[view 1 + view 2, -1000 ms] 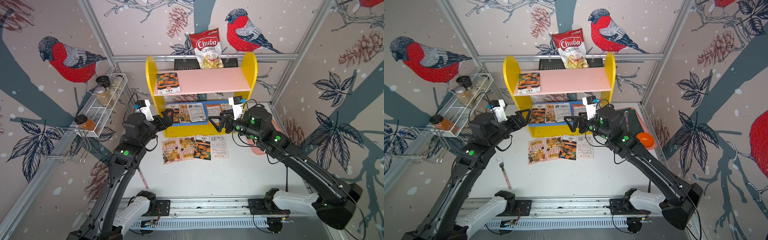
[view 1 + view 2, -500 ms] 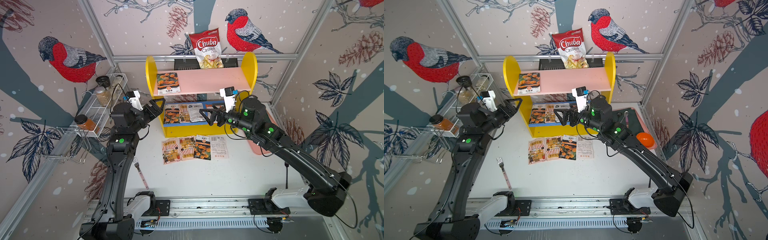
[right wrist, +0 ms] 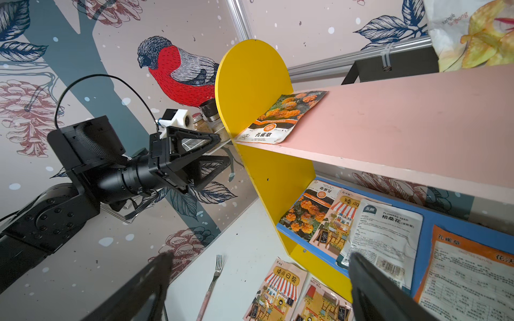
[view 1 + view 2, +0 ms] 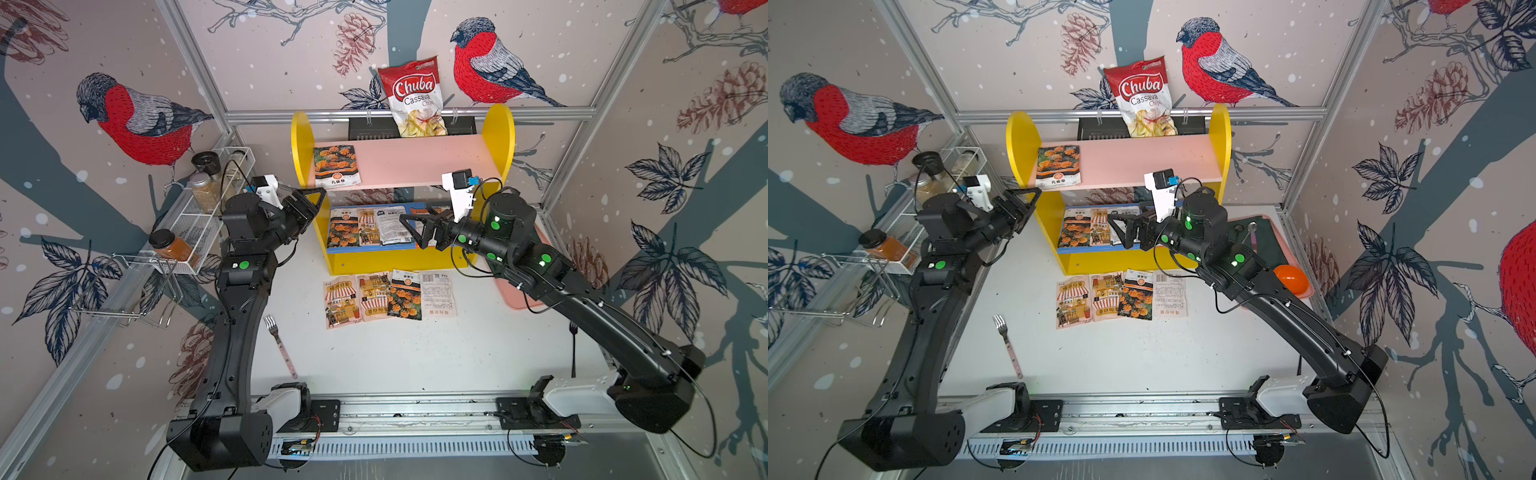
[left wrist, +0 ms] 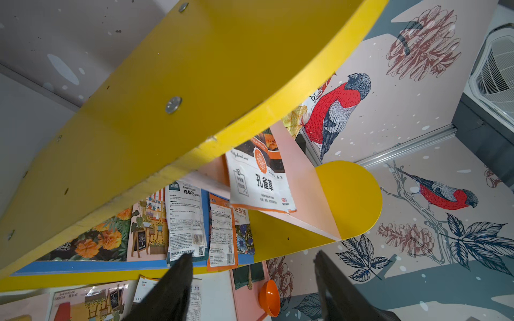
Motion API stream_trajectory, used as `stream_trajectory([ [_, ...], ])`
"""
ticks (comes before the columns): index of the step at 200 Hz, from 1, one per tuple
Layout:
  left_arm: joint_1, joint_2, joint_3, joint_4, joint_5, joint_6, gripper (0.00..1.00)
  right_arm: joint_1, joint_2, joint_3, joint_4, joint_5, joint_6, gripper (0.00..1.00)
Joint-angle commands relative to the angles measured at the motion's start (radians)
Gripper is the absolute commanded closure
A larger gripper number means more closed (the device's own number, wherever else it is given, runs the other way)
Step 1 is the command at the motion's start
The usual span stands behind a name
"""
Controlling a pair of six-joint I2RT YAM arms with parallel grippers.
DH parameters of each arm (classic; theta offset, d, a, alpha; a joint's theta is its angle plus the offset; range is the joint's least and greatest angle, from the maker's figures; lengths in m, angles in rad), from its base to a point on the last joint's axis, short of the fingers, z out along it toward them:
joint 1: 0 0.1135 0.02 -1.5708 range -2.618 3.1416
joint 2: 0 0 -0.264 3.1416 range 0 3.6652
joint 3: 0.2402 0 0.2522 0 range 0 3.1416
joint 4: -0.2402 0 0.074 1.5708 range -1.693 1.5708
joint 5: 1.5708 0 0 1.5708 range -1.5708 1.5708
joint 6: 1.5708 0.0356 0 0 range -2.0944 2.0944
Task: Take the seed bag off the shelf
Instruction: Pick up the seed packet from the shelf.
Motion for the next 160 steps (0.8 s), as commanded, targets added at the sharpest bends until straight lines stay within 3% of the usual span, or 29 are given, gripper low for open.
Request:
stream_trajectory([
  [1, 0.004, 0.015, 0.012, 0.067, 0.016, -0.027, 0.35, 0.002, 0.002, 0.009, 0.013, 0.002, -0.014, 0.00],
  [102, 0.004, 0.074, 0.062, 0.107, 0.020, -0.062, 0.55, 0.002, -0.017, 0.000, 0.019, 0.009, -0.013, 0.00],
  [160, 0.004, 0.094, 0.062, 0.118, 0.017, -0.064, 0.58, 0.003, -0.027, -0.005, 0.024, 0.012, -0.015, 0.00],
])
